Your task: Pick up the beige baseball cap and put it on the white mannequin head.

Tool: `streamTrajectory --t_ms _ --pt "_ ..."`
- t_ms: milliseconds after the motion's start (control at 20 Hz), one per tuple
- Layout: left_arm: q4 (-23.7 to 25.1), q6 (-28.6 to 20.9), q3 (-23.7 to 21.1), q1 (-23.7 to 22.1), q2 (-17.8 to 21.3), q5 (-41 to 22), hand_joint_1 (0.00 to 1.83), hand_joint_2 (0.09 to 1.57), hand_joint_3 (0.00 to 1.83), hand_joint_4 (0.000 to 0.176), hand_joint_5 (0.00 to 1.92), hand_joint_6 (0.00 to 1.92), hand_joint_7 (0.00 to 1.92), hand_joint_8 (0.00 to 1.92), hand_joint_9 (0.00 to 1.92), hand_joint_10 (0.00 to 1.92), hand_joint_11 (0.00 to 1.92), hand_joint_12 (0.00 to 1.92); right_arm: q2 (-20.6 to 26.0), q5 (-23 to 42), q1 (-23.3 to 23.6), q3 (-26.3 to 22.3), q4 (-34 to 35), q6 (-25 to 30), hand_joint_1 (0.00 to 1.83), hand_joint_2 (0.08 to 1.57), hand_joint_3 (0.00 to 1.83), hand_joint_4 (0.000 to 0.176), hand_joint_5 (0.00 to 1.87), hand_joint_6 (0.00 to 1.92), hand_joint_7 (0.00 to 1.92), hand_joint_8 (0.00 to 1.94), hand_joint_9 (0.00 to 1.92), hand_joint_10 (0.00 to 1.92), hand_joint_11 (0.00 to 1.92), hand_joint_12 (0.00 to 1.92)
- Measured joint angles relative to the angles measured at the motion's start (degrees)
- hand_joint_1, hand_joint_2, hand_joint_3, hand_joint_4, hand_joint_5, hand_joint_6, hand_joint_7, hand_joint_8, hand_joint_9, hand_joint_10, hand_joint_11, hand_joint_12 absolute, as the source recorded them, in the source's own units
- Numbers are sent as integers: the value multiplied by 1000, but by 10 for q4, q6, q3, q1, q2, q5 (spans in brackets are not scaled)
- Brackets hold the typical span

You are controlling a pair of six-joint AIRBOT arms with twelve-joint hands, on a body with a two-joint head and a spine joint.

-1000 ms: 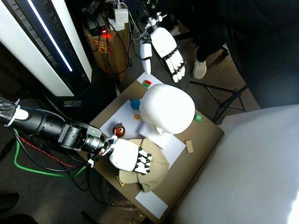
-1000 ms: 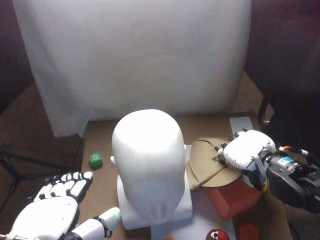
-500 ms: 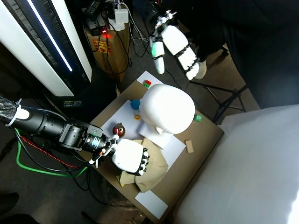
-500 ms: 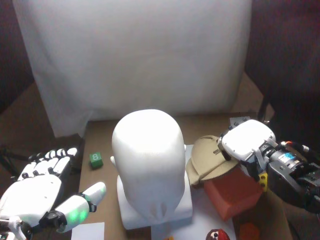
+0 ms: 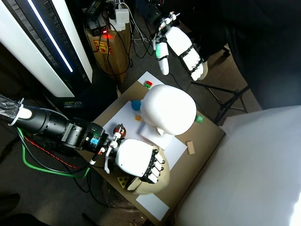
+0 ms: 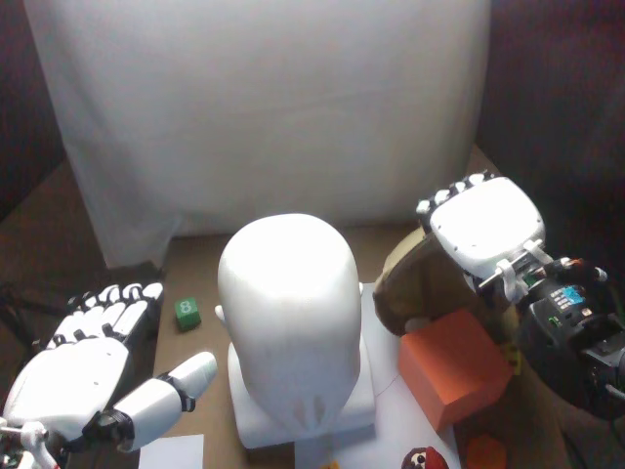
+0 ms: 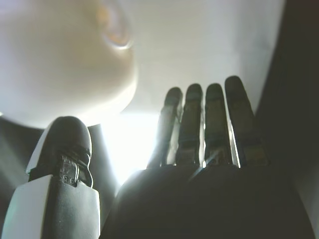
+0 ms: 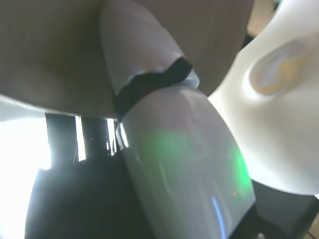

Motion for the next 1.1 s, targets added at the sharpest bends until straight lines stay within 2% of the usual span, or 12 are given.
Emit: streamTrajectory --t_ms 100,150,250,300,400,500,600,700,850,950,1000,1100 --pt "16 1 8 1 0 4 0 1166 0 0 86 1 69 0 15 5 0 214 1 24 1 -3 -1 0 1481 1148 0 0 833 944 866 1026 875 1298 802 1745" --pt "30 -5 13 2 1 14 0 1169 1 0 74 0 60 0 9 2 0 210 3 45 4 -8 -14 0 1475 1163 5 0 837 1030 759 1113 788 1393 844 1661" --pt "46 -7 15 2 1 26 0 1170 1 0 70 0 58 0 11 3 0 207 5 79 11 -15 -32 0 1473 1177 0 0 828 1054 719 1175 735 1458 854 1640" --pt "64 0 18 4 2 31 0 1170 1 0 73 2 57 0 14 4 0 209 8 95 17 -21 -40 -2 1476 1168 0 0 813 1010 785 1129 765 1431 859 1665" --pt "78 4 18 5 5 32 0 1169 0 0 86 2 63 1 28 3 0 323 14 120 31 -35 -42 -2 1473 1175 2 0 821 1034 714 1184 772 1421 844 1668" --pt "101 4 24 11 6 33 0 1172 1 0 87 1 65 1 34 3 0 349 22 144 43 -50 -44 -3 1477 1167 0 0 812 989 767 1150 847 1335 794 1748" --pt "103 4 24 11 7 34 0 1171 0 0 87 1 69 1 38 3 0 333 31 162 58 -66 -45 -3 1480 1157 0 0 788 967 903 993 867 1319 743 1808" --pt "109 7 28 11 7 34 0 1168 0 0 63 4 23 7 4 0 0 183 37 195 75 -76 -61 -3 1481 1151 0 0 798 977 904 973 883 1294 762 1785" --pt "99 16 33 7 8 35 0 1161 0 0 97 11 88 13 57 12 0 338 39 263 92 -94 -108 -19 1482 1150 0 0 809 974 908 965 911 1273 702 1807" --pt "101 17 34 5 8 36 0 1160 0 0 141 10 130 9 83 8 0 402 41 278 100 -116 -112 -23 1482 1150 0 0 803 976 906 969 892 1284 750 1788" --pt "103 17 34 5 8 35 0 1161 0 0 143 9 127 5 77 4 0 404 43 285 101 -127 -114 -25 1482 1150 0 0 802 976 906 969 891 1285 753 1786" --pt "102 23 35 5 8 37 0 1162 0 0 120 3 84 2 40 2 0 286 43 290 101 -139 -123 -43 1481 1149 0 0 798 986 905 968 879 1294 783 1765"
